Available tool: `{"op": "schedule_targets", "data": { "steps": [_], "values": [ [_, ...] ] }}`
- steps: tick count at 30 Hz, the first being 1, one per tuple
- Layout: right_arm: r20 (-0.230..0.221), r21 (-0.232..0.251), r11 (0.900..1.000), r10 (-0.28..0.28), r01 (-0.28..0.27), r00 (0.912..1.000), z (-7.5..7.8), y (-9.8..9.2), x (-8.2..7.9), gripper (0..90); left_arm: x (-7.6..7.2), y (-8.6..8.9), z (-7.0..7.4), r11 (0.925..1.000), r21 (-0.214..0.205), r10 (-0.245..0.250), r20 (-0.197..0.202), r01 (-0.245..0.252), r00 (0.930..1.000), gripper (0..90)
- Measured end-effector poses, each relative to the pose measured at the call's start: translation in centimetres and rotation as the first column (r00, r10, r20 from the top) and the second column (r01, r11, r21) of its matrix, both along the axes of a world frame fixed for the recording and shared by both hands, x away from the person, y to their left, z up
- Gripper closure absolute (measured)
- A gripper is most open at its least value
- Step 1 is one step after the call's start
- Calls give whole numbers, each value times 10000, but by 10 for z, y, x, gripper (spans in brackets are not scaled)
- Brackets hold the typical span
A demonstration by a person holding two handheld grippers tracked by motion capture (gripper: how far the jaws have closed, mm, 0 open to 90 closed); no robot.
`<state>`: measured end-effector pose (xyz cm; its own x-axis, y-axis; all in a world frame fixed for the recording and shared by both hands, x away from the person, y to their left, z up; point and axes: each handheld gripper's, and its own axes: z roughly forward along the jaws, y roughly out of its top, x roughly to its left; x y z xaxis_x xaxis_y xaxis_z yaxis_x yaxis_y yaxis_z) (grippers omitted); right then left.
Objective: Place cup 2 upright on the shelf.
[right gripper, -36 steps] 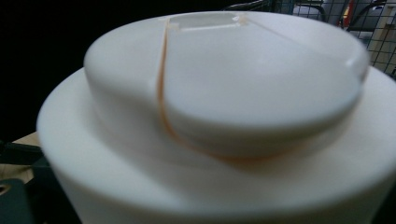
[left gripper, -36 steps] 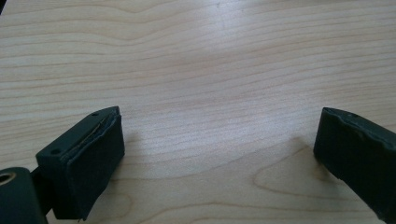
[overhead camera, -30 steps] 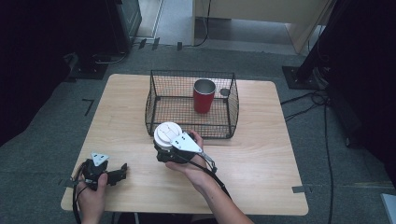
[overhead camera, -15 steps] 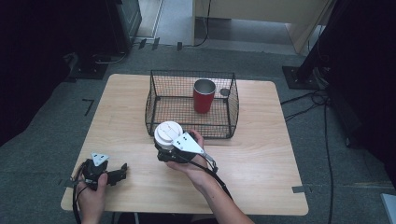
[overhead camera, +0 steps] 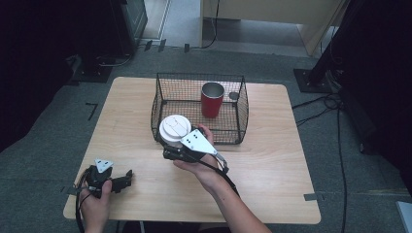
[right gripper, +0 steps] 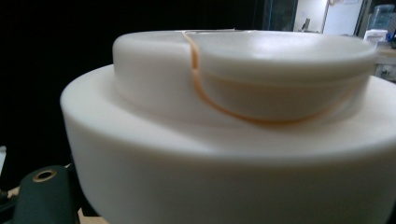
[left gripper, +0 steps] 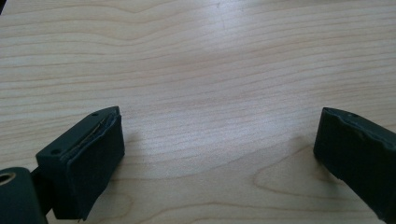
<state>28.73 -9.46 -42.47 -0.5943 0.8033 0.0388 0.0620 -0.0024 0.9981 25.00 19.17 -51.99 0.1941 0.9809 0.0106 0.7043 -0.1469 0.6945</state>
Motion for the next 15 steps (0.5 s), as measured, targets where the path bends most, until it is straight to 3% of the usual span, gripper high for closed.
{"op": "schedule_targets", "data": {
  "steps": [5,11,15],
  "values": [
    [247,186,9998,-20,15,9997,11,1,4,156,0,0,0,10000,-11,13,2,-13,10000,25],
    [846,503,9987,-6,-37,9964,31,2,11,156,0,0,0,10000,-16,13,-1,-13,10000,25],
    [949,733,9973,-45,-25,9955,38,2,15,156,0,0,0,10000,-14,13,0,-13,10000,25]
  ]
}}
